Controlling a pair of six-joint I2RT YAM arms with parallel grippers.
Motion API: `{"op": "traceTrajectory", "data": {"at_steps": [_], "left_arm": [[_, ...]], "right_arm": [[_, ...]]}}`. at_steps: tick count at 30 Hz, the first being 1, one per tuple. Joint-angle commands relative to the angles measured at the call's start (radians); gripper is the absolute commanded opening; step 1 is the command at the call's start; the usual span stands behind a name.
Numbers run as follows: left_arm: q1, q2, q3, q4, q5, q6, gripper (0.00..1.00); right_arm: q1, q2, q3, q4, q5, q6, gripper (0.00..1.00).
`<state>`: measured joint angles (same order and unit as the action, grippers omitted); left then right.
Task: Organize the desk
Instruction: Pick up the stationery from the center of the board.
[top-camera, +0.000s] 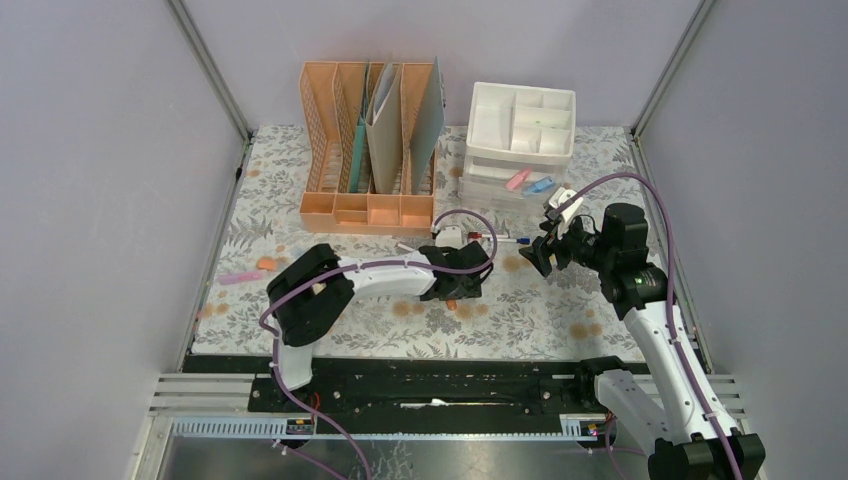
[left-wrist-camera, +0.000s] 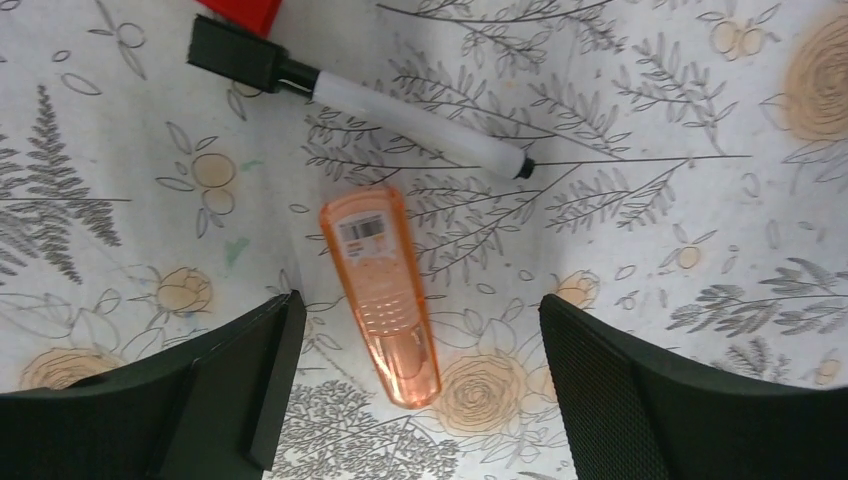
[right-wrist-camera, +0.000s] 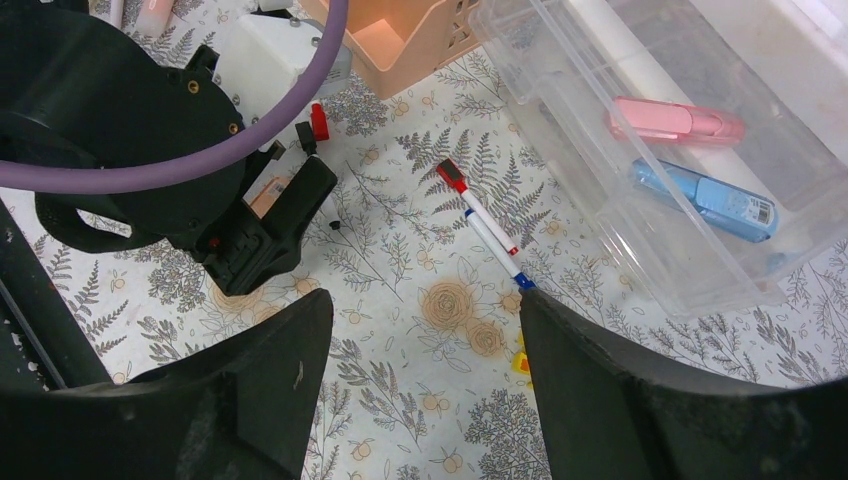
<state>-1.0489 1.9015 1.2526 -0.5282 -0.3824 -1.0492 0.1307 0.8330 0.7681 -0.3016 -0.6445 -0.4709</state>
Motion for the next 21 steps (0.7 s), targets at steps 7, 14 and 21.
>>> {"op": "traceTrajectory", "data": {"at_steps": [7, 14, 21], "left_arm": [[-0.003, 0.061, 0.059, -0.094, -0.060, -0.018, 0.73], [-0.003, 0.089, 0.083, -0.148, -0.092, -0.014, 0.61], [-0.003, 0.130, 0.107, -0.170, -0.083, 0.008, 0.49]], "right_arm": [[-0.005, -0.006, 0.001, 0.035, 0.001, -0.005, 0.76], [-0.005, -0.004, 0.000, 0.033, 0.001, -0.004, 0.76], [-0.005, -0.005, 0.001, 0.034, -0.002, -0.003, 0.76]]}}
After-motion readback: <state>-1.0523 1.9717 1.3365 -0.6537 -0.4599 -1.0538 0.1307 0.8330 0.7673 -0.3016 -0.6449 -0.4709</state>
